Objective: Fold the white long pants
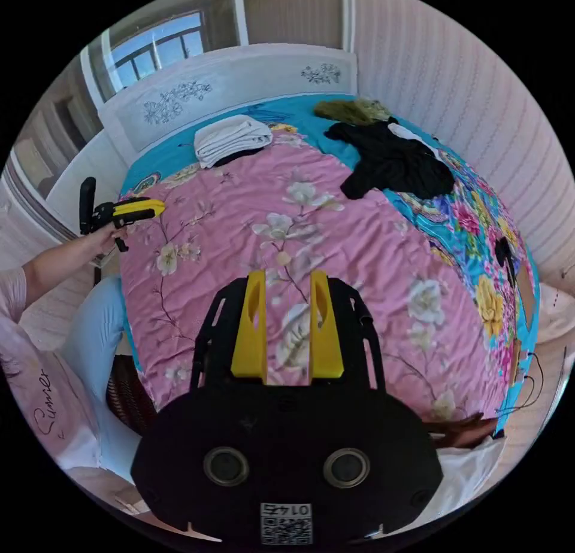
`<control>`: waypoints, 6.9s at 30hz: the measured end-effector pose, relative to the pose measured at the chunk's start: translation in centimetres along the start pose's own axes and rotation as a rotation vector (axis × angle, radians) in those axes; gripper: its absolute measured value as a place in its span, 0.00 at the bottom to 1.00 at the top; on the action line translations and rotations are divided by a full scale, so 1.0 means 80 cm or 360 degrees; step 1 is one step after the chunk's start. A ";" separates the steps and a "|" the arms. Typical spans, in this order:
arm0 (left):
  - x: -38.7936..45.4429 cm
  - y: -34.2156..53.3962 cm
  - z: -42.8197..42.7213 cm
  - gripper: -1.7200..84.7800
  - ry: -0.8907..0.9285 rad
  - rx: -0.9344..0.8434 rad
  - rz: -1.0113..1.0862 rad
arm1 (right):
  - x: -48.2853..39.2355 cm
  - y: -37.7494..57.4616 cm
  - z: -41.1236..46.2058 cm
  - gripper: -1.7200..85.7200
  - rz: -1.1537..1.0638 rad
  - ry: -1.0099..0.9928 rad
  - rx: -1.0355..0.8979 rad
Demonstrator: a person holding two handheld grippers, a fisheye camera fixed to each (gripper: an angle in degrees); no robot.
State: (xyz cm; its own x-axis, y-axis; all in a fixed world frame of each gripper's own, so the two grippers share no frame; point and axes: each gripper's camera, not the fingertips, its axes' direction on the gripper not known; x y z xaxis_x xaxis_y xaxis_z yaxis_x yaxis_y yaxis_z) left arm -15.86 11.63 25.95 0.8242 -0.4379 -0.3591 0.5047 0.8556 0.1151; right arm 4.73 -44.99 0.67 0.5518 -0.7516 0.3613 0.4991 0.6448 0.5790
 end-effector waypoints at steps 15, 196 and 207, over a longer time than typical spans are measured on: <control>-0.289 -0.074 0.038 0.12 -0.0291 -0.0100 -0.0301 | -0.167 -0.317 0.281 0.16 -0.0057 -0.0584 -0.0006; -0.300 0.220 -0.609 0.01 0.0162 -0.0065 -0.0108 | -0.141 0.050 0.030 0.04 0.0136 -0.0039 -0.0171; -0.433 0.215 -0.703 0.01 -0.0748 0.0160 -0.0405 | -0.181 -0.168 0.093 0.10 -0.0085 -0.0198 -0.0183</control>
State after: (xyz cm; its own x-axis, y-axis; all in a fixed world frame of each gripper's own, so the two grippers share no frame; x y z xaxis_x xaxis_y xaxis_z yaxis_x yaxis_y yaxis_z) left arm -50.20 57.04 -11.69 0.6873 -0.7237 0.0628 0.7064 0.6860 0.1746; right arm -14.95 -43.77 -6.92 0.4393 -0.7920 0.4239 0.6024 0.6098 0.5151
